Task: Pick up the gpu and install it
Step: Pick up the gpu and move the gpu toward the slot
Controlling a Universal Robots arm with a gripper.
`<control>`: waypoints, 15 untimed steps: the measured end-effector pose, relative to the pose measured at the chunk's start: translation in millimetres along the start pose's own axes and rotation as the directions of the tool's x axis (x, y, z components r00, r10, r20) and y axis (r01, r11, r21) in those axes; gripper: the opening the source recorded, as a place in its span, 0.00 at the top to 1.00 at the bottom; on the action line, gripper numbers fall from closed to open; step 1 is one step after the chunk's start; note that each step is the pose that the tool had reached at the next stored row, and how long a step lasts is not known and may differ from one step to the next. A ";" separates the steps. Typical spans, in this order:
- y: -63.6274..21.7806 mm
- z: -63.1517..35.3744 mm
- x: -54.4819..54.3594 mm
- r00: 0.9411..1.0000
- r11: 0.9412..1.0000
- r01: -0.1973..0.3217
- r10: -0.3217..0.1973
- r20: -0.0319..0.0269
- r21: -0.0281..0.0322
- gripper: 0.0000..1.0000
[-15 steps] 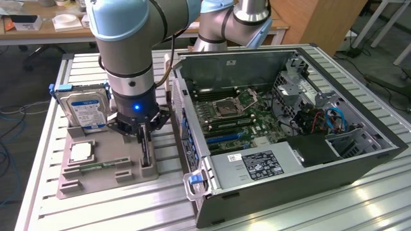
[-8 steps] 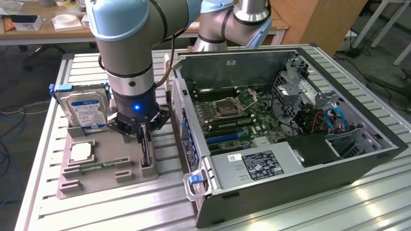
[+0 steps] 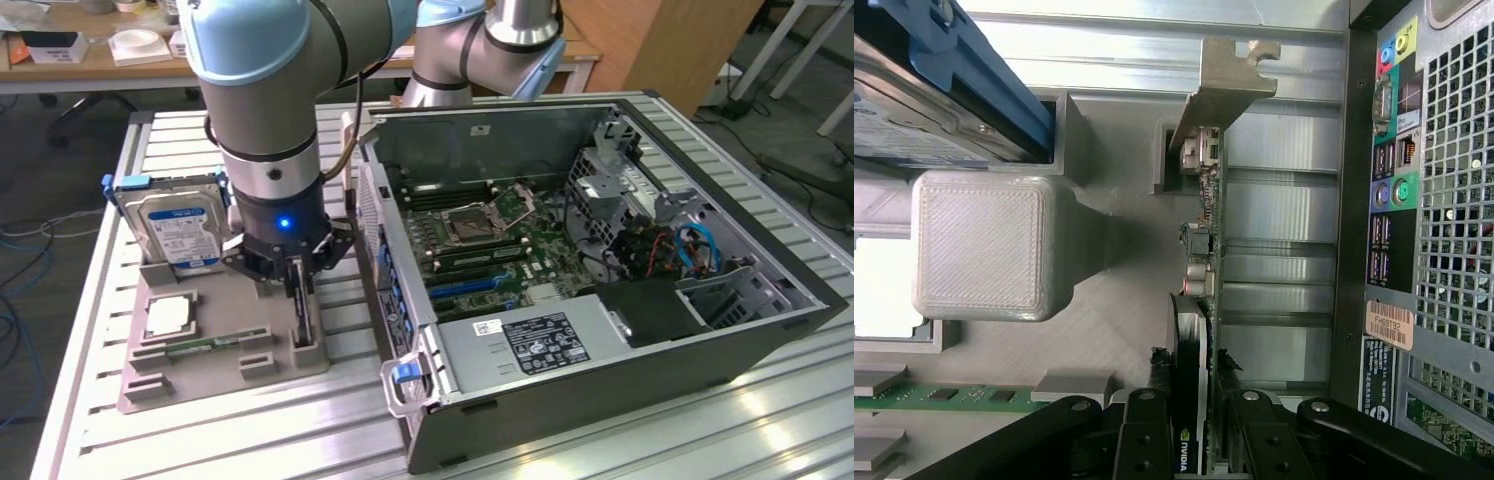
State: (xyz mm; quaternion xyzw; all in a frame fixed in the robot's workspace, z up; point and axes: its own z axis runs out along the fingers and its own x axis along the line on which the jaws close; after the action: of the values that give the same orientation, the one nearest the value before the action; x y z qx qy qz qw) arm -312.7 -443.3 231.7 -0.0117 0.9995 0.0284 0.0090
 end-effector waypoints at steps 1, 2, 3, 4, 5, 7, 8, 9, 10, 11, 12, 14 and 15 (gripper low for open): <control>-0.1 0.0 0.0 1.000 1.000 0.004 -0.004 0.000 0.000 0.72; -0.2 0.0 0.0 1.000 1.000 0.007 -0.007 0.000 0.000 0.72; -0.4 0.0 0.0 1.000 1.000 0.010 -0.010 -0.001 0.000 0.72; -0.4 -0.1 0.0 1.000 1.000 0.013 -0.013 -0.001 0.000 0.72; -0.4 -0.1 0.0 1.000 1.000 0.015 -0.015 -0.001 0.000 0.72; -0.5 -0.1 0.0 1.000 1.000 0.018 -0.018 -0.001 0.000 0.72; -0.5 -0.1 0.0 1.000 1.000 0.018 -0.018 -0.001 0.000 0.72; -0.5 -0.1 0.0 1.000 1.000 0.019 -0.019 -0.001 0.000 0.72; -0.5 -0.1 0.0 1.000 1.000 0.020 -0.020 -0.001 0.000 0.72; -0.5 -0.1 0.0 1.000 1.000 0.020 -0.020 -0.001 0.000 0.72; -0.6 -0.1 0.0 1.000 1.000 0.021 -0.021 -0.001 0.000 0.72; -0.7 -0.1 0.0 1.000 1.000 0.023 -0.023 -0.001 0.000 0.72; -0.7 -0.1 0.0 1.000 1.000 0.024 -0.024 -0.001 0.000 0.72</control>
State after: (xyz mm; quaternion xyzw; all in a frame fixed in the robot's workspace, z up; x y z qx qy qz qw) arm -312.7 -444.0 231.7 -0.0238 0.9993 0.0285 0.0086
